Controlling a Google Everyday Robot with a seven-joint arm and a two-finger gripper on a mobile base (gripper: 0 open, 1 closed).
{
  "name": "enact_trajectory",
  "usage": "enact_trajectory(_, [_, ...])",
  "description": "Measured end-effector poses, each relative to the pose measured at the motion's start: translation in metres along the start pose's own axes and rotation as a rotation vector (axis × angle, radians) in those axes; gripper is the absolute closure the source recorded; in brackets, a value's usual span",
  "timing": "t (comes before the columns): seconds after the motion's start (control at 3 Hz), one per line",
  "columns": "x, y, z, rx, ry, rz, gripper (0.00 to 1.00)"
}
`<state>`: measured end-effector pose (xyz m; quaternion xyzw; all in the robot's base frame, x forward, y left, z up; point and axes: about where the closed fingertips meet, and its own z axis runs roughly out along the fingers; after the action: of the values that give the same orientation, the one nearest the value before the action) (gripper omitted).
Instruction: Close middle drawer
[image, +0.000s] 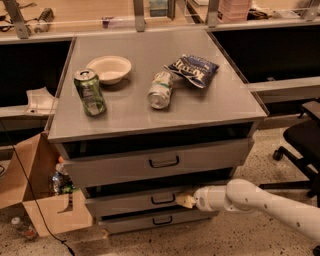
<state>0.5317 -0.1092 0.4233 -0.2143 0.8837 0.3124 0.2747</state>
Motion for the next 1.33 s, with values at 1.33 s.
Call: enact_trajectory(1.33, [0.003, -0.042, -0.012, 0.1, -0.024, 0.04, 1.0])
